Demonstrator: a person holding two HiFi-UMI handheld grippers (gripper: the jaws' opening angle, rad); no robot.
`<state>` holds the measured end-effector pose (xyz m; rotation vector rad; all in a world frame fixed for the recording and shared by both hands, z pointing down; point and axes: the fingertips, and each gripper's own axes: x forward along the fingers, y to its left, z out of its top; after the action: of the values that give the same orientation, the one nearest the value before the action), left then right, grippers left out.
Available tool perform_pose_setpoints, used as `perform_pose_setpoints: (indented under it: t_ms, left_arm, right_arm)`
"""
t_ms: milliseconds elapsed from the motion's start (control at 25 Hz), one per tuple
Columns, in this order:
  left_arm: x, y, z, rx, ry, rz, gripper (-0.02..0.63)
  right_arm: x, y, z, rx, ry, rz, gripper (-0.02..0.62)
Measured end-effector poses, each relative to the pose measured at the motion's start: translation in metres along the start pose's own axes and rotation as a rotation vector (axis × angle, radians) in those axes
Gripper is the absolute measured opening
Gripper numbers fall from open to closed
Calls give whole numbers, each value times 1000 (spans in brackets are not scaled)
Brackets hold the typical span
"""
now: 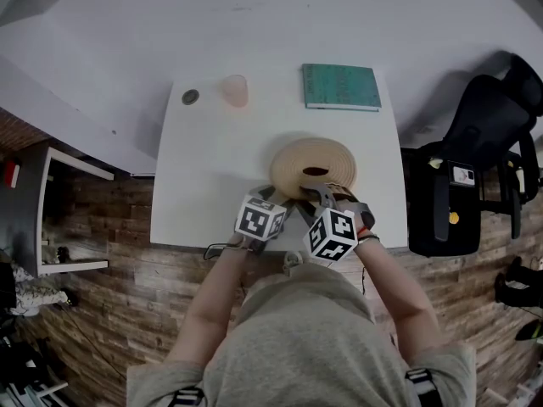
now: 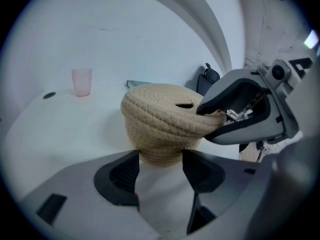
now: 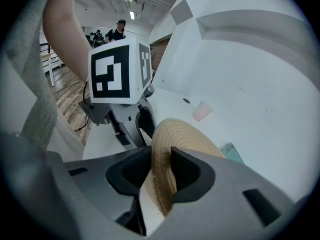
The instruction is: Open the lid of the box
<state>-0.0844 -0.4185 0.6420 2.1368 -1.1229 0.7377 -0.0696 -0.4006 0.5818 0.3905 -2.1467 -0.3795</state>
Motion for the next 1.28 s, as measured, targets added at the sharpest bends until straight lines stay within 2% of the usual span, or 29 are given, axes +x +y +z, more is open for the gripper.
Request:
perform_pose_setpoints:
  t_ms: [560,800,1040,1160,1280]
  left_arm:
    - [-2,-1,0,0,-2,28,253]
    - [-2,0,-1,11,1,48,250]
    - [-11,1,-3,12,-5,75,225]
    - [-18,0,-4,6,-15,82,222]
    - [-26,-2,-3,3,-30,90,192]
  right_arm:
    - [-30,-26,22,47,-82,-72,92]
    - [-40,-38,28,107,-128,-103,86]
    - [-51,-45,31,143,-160,-147,84]
    - [-59,-50,32,179,-183,-172,82]
    - [-70,-57,32,232,-213,-209,81]
